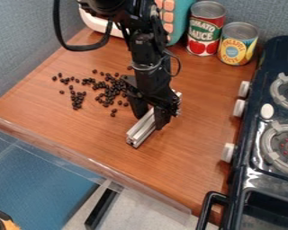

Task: Sweep into pile

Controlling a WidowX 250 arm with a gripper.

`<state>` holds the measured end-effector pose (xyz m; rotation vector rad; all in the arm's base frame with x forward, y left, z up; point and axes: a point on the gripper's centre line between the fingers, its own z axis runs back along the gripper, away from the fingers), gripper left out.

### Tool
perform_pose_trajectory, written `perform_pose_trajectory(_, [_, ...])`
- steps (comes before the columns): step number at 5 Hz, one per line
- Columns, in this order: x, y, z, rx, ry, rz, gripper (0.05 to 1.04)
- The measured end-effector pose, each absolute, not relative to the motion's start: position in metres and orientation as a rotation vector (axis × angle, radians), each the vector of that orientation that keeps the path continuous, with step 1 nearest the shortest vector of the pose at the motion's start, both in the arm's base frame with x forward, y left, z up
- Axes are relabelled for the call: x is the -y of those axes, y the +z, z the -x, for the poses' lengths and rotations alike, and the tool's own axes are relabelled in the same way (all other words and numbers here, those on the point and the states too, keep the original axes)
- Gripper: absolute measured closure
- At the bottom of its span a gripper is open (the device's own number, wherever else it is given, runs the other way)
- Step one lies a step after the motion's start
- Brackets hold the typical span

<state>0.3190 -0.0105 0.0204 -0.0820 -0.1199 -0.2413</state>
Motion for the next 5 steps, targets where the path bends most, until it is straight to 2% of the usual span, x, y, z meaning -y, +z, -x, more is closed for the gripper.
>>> perform_pose_trajectory(1, [0.010, 0.019, -0.320, 0.115, -0.223, 0.080, 0.698])
perform_pose_trajectory(2, [0.011, 0.018, -0.323, 0.105, -0.221, 0.084, 0.718])
perform_pose_trajectory(3, [0.010, 0.022, -0.338, 0.108, -0.215, 0.093, 0.718])
perform_pose_trajectory(5, [-0.049, 0.046, -0.361, 0.125, -0.130, 0.119, 0.718])
